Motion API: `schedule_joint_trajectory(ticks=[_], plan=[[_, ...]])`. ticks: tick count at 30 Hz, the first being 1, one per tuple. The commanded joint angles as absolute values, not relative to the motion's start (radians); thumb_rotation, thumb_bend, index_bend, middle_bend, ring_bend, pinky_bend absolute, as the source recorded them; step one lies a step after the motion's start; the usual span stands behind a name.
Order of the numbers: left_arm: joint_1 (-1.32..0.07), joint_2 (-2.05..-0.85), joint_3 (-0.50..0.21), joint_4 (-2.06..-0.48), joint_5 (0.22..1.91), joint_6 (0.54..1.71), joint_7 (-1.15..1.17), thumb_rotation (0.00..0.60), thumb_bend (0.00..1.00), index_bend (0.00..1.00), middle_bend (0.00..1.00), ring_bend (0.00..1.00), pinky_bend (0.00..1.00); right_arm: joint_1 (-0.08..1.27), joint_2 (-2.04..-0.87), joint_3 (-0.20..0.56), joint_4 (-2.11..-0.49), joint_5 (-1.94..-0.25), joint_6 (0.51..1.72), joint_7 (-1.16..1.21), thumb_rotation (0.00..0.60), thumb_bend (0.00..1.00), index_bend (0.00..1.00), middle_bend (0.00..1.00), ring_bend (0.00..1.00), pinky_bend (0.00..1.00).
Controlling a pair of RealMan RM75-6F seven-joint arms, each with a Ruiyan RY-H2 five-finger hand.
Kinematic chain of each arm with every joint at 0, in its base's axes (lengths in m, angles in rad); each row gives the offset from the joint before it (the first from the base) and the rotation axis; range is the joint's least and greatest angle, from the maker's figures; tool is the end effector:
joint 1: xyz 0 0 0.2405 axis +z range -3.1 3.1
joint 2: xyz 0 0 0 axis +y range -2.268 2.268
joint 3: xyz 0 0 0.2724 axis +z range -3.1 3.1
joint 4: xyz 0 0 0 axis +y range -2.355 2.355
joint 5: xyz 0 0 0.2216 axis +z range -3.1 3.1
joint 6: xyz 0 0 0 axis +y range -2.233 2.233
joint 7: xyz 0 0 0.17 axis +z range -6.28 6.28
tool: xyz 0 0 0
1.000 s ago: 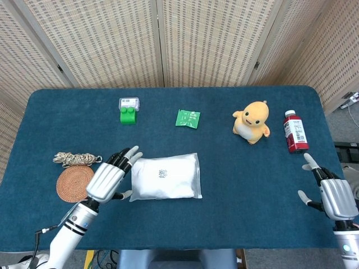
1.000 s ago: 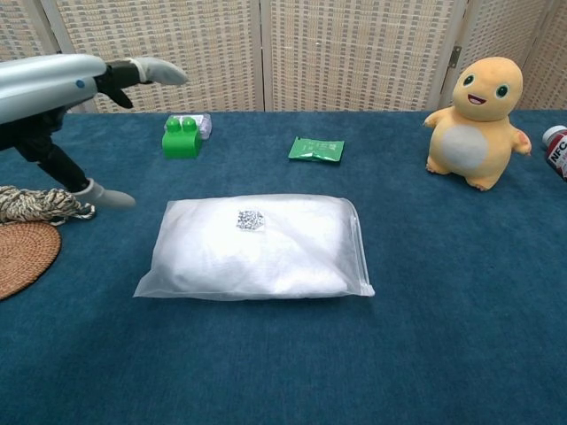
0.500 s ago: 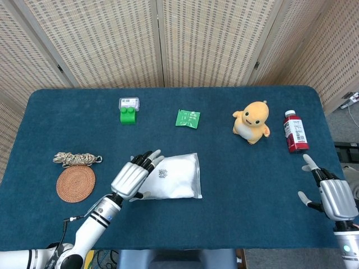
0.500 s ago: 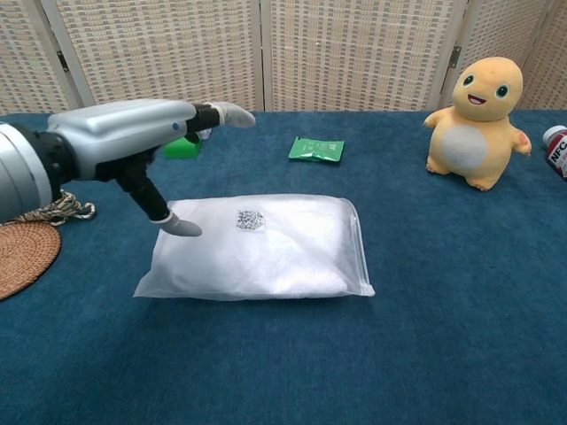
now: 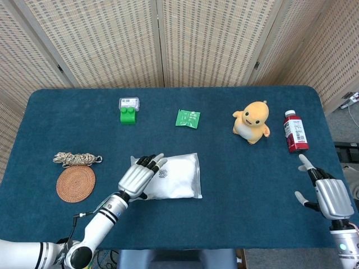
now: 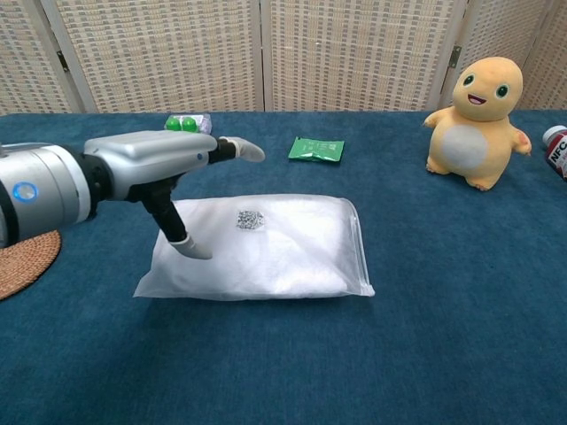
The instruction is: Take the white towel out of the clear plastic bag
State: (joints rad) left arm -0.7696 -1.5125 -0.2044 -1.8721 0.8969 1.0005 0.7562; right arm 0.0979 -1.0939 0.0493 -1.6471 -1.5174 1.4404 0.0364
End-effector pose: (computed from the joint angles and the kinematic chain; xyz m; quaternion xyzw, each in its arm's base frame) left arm -0.0800 0.3220 -0.0399 -0.7888 -0.3597 -0.3409 0.3636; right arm -0.3221 -0.2126 0.1523 0.6020 -0.4067 0.3964 0.5613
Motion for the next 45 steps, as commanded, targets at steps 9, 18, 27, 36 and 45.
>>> schedule_joint_trajectory(ticks=[9,18,27,36,45], plan=[[-0.912,-1.529,-0.213,-1.864,0.661,1.004,0.856,0.600,0.00,0.00,0.00,0.00,0.05,0.100,-1.088,0.045,-1.658,-1.518,1.433,0.033,0.600,0.21,0.00,0.30,0.27,0.45],[-0.995,-1.544,-0.200,-1.816,0.515,1.014,0.892,0.600,0.00,0.00,0.00,0.00,0.02,0.103,-1.090,0.044,-1.662,-1.518,1.428,0.029,0.600,0.21,0.00,0.30,0.27,0.45],[-1.047,-1.550,-0.199,-1.788,0.396,1.024,0.880,0.600,0.00,0.00,0.00,0.00,0.02,0.104,-1.092,0.041,-1.661,-1.515,1.422,0.028,0.600,0.21,0.00,0.30,0.27,0.45],[-1.128,-1.555,-0.200,-1.793,0.202,1.060,0.943,0.600,0.00,0.00,0.00,0.00,0.02,0.108,-1.105,0.037,-1.649,-1.514,1.410,0.032,0.600,0.21,0.00,0.30,0.27,0.45],[-1.187,-1.567,-0.220,-1.764,0.046,1.033,0.960,0.600,0.00,0.00,0.00,0.00,0.09,0.113,-1.113,0.036,-1.645,-1.514,1.402,0.033,0.600,0.21,0.00,0.29,0.27,0.45]])
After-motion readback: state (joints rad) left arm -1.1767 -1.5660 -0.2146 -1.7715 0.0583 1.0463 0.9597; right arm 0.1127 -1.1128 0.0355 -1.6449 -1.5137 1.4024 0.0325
